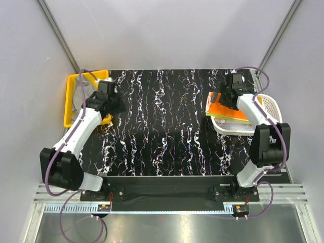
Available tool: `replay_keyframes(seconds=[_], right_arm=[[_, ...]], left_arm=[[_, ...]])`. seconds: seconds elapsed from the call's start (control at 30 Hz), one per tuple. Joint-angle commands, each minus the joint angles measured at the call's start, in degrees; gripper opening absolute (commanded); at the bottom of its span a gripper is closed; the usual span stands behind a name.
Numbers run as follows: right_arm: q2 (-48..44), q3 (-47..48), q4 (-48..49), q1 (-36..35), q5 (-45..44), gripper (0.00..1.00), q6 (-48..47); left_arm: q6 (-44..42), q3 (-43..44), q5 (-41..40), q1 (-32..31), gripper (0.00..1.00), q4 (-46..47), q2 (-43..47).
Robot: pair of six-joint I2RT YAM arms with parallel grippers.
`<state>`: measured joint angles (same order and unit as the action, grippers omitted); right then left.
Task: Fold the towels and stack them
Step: Neatly place the folded towel into the bin, then grab crumpled towel
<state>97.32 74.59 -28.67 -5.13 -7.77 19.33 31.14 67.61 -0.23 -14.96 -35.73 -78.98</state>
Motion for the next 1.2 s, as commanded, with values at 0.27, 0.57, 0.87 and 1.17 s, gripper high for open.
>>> replay_keyframes(seconds=[0.27,0.57,0.87,1.17], right_arm=[[-12.1,10.1,-3.3,-12.3,3.9,1.0,2.8],[-10.7,7.7,-0.3,-17.0,6.4,1.0,1.8],[-10.6,5.5,1.1,-16.9,6.5,1.0,0.7],[-10.7,6.3,1.1,-17.1,6.5,1.0,0.5]], left_arm=[[9.7,8.8,-28.1,13.5,0.5,-1.8,-13.1],[10.4,20.4,-31.7,21.0,0.64,-5.6,-31.9],[11.8,26.3,-28.2,23.3,0.36,-8.2,-40.9],[8.2,29.0,-25.3,23.0,0.0,-6.1,-29.2]])
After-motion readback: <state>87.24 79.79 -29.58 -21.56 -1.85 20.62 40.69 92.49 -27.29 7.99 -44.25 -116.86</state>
